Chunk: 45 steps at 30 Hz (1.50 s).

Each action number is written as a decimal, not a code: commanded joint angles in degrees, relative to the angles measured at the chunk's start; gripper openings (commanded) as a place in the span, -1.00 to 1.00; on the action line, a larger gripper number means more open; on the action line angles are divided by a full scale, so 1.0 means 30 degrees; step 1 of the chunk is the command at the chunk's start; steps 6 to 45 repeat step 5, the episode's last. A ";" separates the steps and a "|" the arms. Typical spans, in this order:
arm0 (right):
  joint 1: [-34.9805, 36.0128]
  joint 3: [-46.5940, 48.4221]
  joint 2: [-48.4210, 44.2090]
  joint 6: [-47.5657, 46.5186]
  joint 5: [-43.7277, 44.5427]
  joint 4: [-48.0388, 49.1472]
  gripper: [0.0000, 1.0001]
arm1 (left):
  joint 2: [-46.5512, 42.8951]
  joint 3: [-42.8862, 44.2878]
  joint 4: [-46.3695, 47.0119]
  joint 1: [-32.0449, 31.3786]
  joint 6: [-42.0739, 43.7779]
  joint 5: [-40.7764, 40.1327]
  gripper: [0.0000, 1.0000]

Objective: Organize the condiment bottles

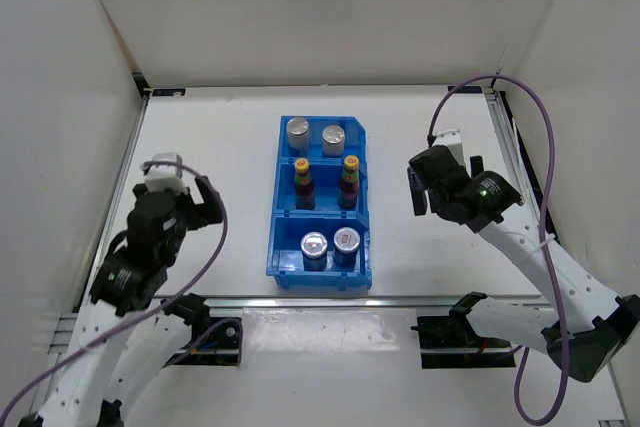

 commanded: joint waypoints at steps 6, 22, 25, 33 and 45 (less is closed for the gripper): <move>-0.0075 0.0059 -0.0084 0.0287 0.1063 -0.0142 1.00 | -0.3042 -0.0453 0.1214 0.0036 0.0775 0.0179 1.00; -0.0075 0.0059 -0.0084 0.0287 0.1063 -0.0142 1.00 | -0.3042 -0.0453 0.1214 0.0036 0.0775 0.0179 1.00; -0.0075 0.0059 -0.0084 0.0287 0.1063 -0.0142 1.00 | -0.3042 -0.0453 0.1214 0.0036 0.0775 0.0179 1.00; -0.0075 0.0059 -0.0084 0.0287 0.1063 -0.0142 1.00 | -0.3042 -0.0453 0.1214 0.0036 0.0775 0.0179 1.00; -0.0075 0.0059 -0.0084 0.0287 0.1063 -0.0142 1.00 | -0.3042 -0.0453 0.1214 0.0036 0.0775 0.0179 1.00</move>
